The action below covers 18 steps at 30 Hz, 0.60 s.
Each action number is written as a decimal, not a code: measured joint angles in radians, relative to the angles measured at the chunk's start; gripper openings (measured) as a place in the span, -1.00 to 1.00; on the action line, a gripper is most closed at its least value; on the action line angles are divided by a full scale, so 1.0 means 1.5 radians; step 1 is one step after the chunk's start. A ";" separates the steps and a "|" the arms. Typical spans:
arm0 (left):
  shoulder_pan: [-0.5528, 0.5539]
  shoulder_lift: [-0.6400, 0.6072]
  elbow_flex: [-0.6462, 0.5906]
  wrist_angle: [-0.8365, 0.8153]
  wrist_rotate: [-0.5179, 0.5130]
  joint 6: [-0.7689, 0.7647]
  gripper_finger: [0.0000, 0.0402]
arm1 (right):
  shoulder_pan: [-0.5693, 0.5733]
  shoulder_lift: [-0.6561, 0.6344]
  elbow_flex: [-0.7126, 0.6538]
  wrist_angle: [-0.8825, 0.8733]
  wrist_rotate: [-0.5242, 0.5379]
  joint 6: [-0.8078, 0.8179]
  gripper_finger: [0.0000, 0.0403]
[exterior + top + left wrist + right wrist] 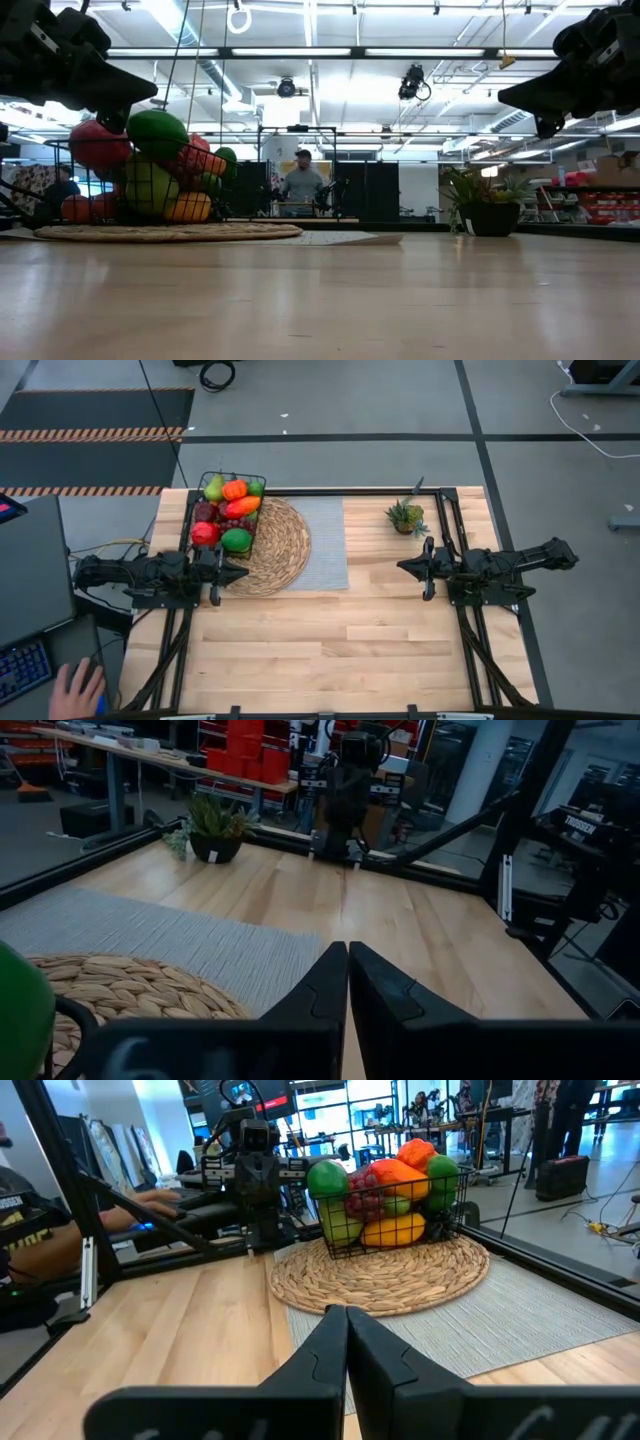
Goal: Build produce basket
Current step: Return to Home Position
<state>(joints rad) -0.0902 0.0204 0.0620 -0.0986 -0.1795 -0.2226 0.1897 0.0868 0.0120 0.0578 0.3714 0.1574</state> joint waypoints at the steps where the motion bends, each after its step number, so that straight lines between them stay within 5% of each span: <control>1: 0.000 0.000 0.000 0.000 0.000 0.000 -0.91 | 0.000 0.000 0.000 0.000 0.000 0.000 -0.93; 18: 0.000 0.000 0.000 0.000 0.000 0.000 -0.91 | 0.000 0.000 0.000 0.000 0.000 0.000 -0.93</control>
<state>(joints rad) -0.0902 0.0204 0.0620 -0.0982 -0.1795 -0.2230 0.1898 0.0868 0.0120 0.0578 0.3717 0.1574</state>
